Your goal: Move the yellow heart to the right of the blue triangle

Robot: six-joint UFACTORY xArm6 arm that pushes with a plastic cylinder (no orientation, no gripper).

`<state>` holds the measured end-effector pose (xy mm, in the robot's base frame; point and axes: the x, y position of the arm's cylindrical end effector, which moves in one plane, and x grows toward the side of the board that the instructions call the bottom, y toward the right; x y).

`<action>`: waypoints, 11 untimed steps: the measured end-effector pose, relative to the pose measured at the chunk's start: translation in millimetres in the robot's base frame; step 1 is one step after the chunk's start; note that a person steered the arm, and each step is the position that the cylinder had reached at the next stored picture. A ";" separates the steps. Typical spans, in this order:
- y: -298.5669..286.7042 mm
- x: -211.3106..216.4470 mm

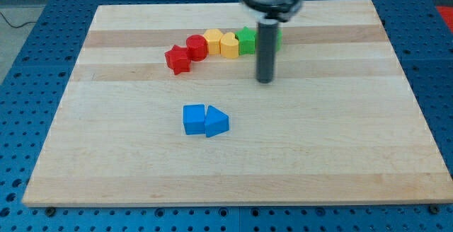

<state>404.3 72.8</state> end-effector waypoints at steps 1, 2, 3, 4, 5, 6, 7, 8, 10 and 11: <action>54.1 -22.0; 115.8 -82.1; 128.9 -162.9; 128.9 -195.9; 128.9 -196.4; 125.5 -198.6; 75.4 -197.9; 0.9 -174.2; -81.7 -129.2; -93.7 -104.3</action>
<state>300.0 -20.9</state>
